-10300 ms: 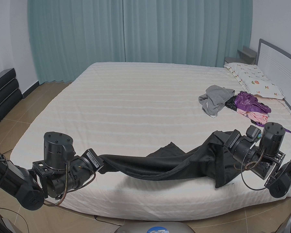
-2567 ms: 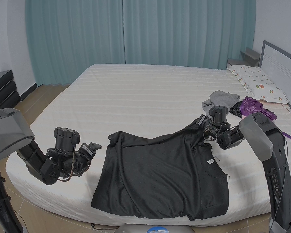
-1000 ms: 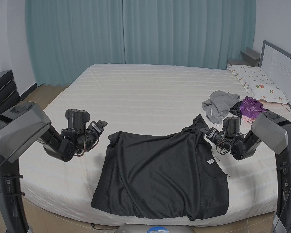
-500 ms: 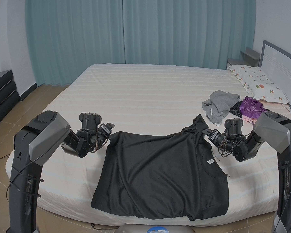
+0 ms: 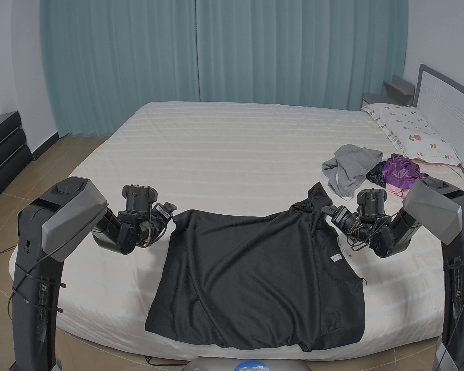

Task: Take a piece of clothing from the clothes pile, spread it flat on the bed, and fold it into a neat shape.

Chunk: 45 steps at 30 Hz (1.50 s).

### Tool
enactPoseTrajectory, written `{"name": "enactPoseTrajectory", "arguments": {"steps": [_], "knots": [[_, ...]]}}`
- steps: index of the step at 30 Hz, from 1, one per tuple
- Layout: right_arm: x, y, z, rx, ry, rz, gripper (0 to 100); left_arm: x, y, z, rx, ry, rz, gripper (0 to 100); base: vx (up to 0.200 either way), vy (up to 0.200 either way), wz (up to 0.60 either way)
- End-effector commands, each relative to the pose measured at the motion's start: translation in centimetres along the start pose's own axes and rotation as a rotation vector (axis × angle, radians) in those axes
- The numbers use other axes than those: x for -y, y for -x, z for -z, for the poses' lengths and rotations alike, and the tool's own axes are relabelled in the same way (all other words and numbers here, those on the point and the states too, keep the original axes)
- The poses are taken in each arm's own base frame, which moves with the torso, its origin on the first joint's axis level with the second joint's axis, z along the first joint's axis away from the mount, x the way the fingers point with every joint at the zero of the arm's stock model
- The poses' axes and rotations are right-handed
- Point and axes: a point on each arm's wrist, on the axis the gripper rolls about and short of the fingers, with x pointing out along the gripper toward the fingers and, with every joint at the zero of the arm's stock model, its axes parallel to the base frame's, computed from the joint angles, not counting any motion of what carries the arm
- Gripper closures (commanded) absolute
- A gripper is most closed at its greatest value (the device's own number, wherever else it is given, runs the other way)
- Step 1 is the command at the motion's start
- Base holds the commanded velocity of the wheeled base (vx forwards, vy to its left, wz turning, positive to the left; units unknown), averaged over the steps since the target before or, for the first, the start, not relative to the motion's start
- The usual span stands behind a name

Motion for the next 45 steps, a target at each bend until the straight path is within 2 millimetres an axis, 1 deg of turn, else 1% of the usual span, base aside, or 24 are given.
{"name": "enactPoseTrajectory", "arguments": {"steps": [1,10,13,19,21,22,27,29,30,37,40,41,42,45], "knots": [[-0.1,-0.1,0.1,0.0,0.002,-0.003,0,0.7,0.5,0.0,-0.002,-0.008,0.017,0,0.2,0.0,0.0],[-0.2,-0.2,0.1,0.001,0.008,-0.006,0,1.5,0.0,-0.1,0.002,-0.025,0.051,0,0.0,0.0,0.0],[-0.2,-0.2,0.1,0.001,0.008,-0.006,0,1.5,-0.6,0.4,-0.01,-0.045,0.06,0,0.0,0.0,0.0],[-0.2,-0.2,0.2,-0.001,0.007,-0.006,0,1.7,-2.0,2.0,-0.044,-0.089,0.051,0,0.0,0.0,0.0],[-0.2,-0.2,0.1,-0.001,0.006,-0.004,0,1.6,-2.3,2.2,-0.053,-0.092,0.042,0,0.0,0.0,0.0],[-0.2,-0.2,0.1,-0.002,0.006,-0.003,0,1.4,-2.7,2.7,-0.059,-0.095,0.034,0,0.0,0.0,0.0],[-0.2,-0.3,0.3,-0.006,0.008,-0.003,0,1.6,-4.0,2.7,-0.046,-0.094,0.036,0,0.0,0.0,0.0],[-0.3,-0.3,0.4,-0.008,0.009,-0.005,0,1.6,-4.2,2.7,-0.052,-0.095,0.027,0,0.0,0.0,0.0],[-0.3,-0.3,0.4,-0.009,0.009,-0.004,0,1.7,-4.3,2.7,-0.052,-0.095,0.027,100,0.0,0.0,0.0],[-0.2,-0.4,0.6,-0.009,0.015,0.001,0,1.5,-4.6,2.2,-0.037,-0.091,0.03,100,0.0,0.0,0.0],[-0.3,-0.7,0.5,-0.003,0.028,0.001,0,1.8,-4.8,0.6,0.047,-0.105,0.021,100,0.0,0.0,0.0],[-0.3,-0.7,0.5,-0.003,0.028,0.001,0,1.8,-4.8,0.6,0.047,-0.105,0.021,100,0.0,0.0,0.0],[-0.1,-0.9,0.6,-0.003,0.039,0.005,0,2.3,-4.8,-0.7,0.116,-0.125,0.016,100,0.0,0.0,0.0],[0.2,-1.5,0.4,0.003,0.07,0.009,0,2.5,-4.6,-2.3,0.172,-0.119,0.007,100,0.0,0.0,0.0]]}}
